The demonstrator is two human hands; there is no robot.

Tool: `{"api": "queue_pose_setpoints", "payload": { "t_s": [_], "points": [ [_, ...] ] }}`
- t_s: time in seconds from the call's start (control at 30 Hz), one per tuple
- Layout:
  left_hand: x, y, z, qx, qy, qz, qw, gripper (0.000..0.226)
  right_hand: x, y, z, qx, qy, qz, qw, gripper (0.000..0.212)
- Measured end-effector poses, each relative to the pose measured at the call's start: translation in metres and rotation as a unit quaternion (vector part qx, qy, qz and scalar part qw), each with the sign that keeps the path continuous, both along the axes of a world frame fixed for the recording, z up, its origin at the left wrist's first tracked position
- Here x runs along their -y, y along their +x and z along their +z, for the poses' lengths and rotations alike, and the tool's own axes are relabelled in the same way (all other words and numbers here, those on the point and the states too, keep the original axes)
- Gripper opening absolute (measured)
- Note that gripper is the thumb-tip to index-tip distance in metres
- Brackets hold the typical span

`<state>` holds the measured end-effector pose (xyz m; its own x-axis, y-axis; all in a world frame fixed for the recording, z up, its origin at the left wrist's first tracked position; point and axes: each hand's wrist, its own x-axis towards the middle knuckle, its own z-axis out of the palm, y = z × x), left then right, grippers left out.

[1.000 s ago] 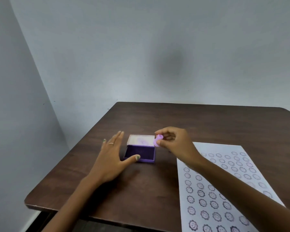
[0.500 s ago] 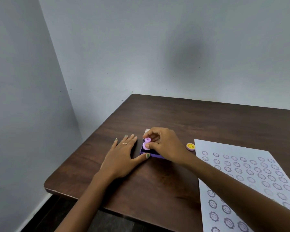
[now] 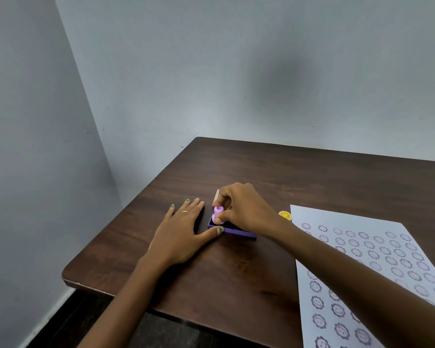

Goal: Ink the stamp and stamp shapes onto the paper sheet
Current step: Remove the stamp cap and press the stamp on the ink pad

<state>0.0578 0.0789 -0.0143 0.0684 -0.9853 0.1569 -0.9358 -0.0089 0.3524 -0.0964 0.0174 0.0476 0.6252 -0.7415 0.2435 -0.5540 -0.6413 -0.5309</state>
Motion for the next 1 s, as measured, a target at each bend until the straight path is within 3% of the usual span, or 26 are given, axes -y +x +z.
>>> {"api": "queue_pose_setpoints", "payload": {
  "t_s": [0.67,1.0],
  "points": [
    [0.000,-0.001,0.002,-0.002,0.008,0.003,1.000,0.087,-0.001,0.010,0.013,-0.066,-0.025,0.037,0.997,0.020],
    [0.000,0.000,0.001,-0.001,0.005,0.002,1.000,0.087,-0.005,0.010,0.010,-0.085,-0.048,0.007,0.995,0.019]
  ]
}}
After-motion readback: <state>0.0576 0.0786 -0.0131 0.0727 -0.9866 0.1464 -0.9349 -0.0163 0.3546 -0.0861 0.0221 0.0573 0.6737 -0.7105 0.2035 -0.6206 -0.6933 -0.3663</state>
